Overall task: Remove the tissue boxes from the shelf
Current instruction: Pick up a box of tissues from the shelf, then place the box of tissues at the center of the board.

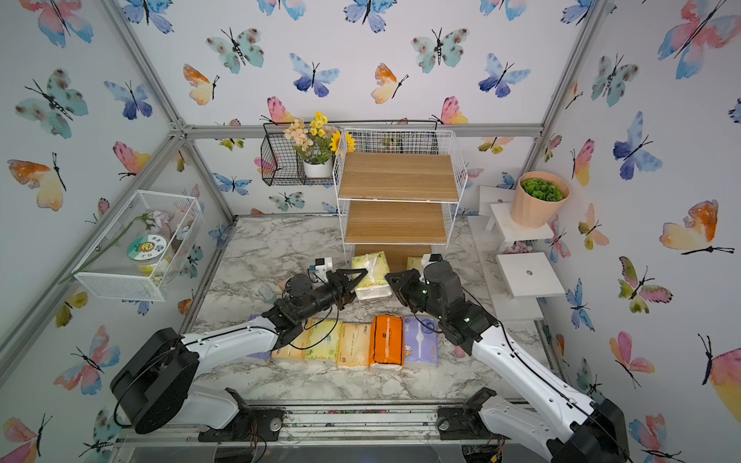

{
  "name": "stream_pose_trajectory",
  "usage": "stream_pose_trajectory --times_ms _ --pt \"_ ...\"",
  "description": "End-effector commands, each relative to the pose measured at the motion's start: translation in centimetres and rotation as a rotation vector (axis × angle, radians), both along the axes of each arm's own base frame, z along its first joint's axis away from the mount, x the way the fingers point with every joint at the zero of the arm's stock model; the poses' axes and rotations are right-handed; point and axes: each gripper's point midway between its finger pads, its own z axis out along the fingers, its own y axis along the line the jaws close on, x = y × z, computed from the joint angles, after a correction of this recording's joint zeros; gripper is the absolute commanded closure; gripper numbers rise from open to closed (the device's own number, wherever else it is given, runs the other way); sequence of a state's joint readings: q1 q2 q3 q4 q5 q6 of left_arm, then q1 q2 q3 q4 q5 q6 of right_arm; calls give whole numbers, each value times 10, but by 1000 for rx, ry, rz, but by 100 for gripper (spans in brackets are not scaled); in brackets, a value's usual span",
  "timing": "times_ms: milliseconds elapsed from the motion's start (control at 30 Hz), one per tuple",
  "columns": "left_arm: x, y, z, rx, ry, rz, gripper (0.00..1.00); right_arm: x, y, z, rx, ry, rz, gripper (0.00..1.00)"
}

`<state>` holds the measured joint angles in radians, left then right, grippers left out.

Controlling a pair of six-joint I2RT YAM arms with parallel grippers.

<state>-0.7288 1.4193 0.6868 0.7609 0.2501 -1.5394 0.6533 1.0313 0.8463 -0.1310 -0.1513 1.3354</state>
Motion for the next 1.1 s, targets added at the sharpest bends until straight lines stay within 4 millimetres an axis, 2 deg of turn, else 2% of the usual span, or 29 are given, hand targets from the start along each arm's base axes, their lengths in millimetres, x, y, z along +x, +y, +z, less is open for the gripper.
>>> stream_pose_trajectory --times_ms 0,133,233,300,367,467,600,733,900,967,1067 --pt "-2 2 27 26 -94 19 66 1 -16 13 -68 -39 -48 50" --pt "-7 3 22 66 -78 28 67 -1 -45 6 -191 -23 -142 43" --pt "-18 0 17 123 -73 23 67 -6 -77 -3 -338 11 -241 42" --pt "-30 -6 11 179 -75 6 67 -9 -99 0 -422 5 -304 42" --pt "-43 -15 4 224 -72 -17 67 -11 -116 15 -473 -31 -354 42" --pt "-66 -35 -4 273 -73 -57 68 -13 -137 51 -529 -133 -412 42" --pt "-92 -75 -8 342 -114 -123 68 -20 -161 107 -579 -264 -475 42" --pt "-106 -130 -14 389 -149 -206 68 -29 -177 141 -601 -331 -509 42" --pt "-121 -207 -38 439 -163 -295 71 -43 -191 151 -577 -342 -549 42" --pt "-127 -231 -55 462 -146 -319 74 -47 -194 148 -543 -336 -560 42" --pt "-132 -252 -89 520 -96 -324 74 -55 -195 141 -487 -314 -556 42"
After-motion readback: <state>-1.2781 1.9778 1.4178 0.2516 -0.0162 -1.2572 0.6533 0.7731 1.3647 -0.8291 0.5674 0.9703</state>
